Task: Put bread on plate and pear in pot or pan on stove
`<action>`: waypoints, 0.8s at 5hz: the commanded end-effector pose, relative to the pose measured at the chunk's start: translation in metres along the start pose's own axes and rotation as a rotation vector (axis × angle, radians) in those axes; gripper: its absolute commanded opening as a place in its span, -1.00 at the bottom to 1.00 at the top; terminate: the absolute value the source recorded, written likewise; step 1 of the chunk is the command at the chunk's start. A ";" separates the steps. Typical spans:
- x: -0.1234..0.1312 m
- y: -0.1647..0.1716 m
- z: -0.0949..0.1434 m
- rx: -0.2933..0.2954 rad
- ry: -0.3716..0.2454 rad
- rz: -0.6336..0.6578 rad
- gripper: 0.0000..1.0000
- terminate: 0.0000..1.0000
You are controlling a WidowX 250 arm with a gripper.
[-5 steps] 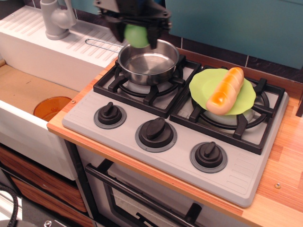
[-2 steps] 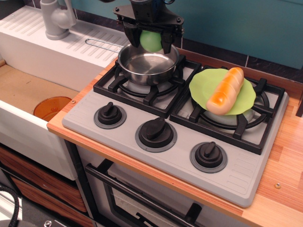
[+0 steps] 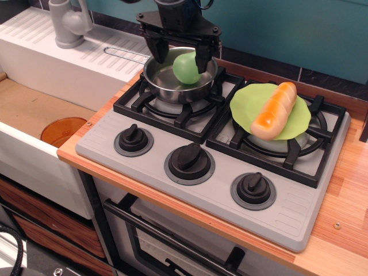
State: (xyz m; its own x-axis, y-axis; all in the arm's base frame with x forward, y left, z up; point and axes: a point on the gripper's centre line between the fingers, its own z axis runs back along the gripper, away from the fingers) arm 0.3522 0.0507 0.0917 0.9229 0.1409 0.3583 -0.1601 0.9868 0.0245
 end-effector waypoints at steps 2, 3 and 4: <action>0.004 -0.041 0.053 0.020 -0.038 0.071 1.00 -1.00; 0.004 -0.058 0.061 0.022 -0.007 0.126 1.00 -1.00; 0.005 -0.067 0.063 0.001 0.002 0.167 1.00 -1.00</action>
State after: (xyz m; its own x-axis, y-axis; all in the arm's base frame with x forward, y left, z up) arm 0.3405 -0.0149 0.1266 0.9061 0.3037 0.2947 -0.3140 0.9493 -0.0128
